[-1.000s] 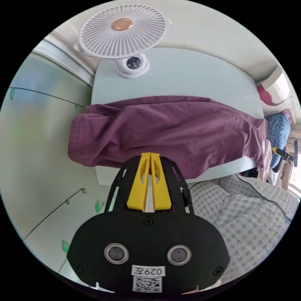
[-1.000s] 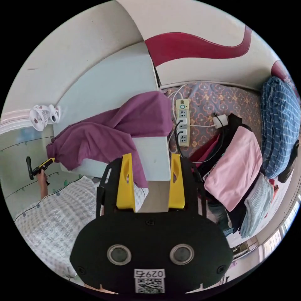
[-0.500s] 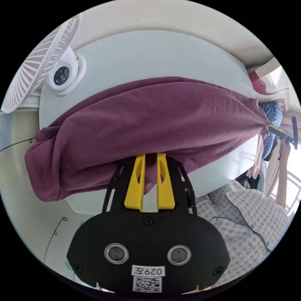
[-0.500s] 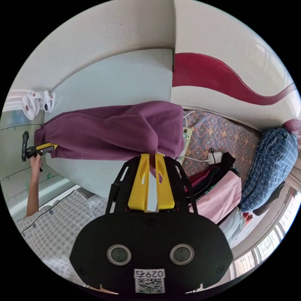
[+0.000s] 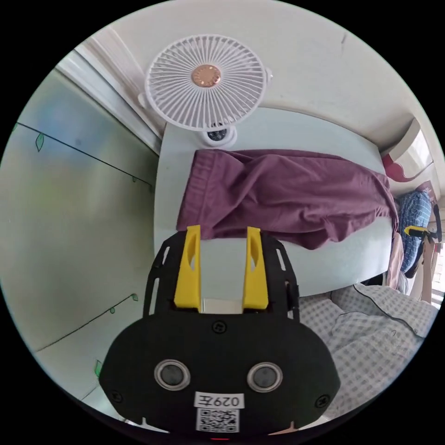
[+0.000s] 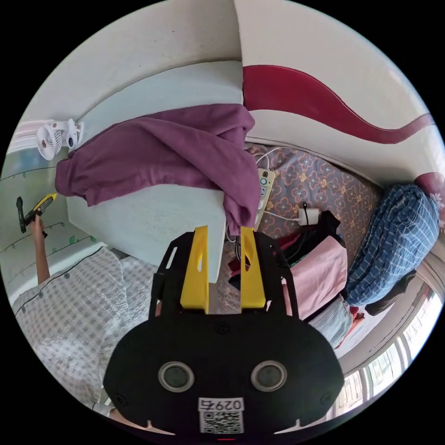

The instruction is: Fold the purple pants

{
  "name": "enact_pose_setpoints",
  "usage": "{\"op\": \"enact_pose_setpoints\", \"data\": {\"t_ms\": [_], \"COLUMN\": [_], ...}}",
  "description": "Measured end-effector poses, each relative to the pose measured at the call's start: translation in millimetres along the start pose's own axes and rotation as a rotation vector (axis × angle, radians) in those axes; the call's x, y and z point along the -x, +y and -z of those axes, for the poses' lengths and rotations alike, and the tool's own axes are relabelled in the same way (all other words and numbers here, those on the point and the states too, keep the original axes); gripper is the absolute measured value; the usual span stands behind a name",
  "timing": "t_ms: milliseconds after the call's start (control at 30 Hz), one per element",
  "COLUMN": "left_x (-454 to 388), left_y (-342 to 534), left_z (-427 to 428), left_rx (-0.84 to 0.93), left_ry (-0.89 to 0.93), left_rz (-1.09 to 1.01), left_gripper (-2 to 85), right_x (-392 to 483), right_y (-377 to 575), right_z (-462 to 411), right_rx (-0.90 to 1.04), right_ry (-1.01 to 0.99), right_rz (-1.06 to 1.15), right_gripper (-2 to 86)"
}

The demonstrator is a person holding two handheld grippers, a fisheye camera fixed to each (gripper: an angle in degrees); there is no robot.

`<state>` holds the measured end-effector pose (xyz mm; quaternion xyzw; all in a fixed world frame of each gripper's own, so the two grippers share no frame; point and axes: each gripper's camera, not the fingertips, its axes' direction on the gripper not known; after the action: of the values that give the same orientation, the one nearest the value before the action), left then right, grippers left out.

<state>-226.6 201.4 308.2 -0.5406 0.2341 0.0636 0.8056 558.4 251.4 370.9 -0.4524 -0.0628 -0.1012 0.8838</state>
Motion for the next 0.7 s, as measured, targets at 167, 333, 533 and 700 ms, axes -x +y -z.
{"op": "enact_pose_setpoints", "data": {"t_ms": [167,333,533,700], "left_x": [15,26,65,108], "left_y": [-43,-58,-16,27], "left_z": [-9,-33,31,89], "left_rx": [0.047,0.135,-0.099,-0.210], "left_ry": [0.022,0.114,0.088,0.277], "left_rz": [-0.109,-0.179,-0.230,-0.329], "left_gripper": [13.8,11.8,8.3,8.2], "right_x": [91,193,243,239], "right_y": [-66,-143,-136,-65], "right_z": [-3,-38,-30,25], "right_rx": [-0.029,0.035,-0.045,-0.256], "right_ry": [-0.012,0.123,0.402,0.212], "right_rz": [0.155,0.260,0.242,0.250], "right_gripper": [12.1,11.7,1.6,-0.2]}}
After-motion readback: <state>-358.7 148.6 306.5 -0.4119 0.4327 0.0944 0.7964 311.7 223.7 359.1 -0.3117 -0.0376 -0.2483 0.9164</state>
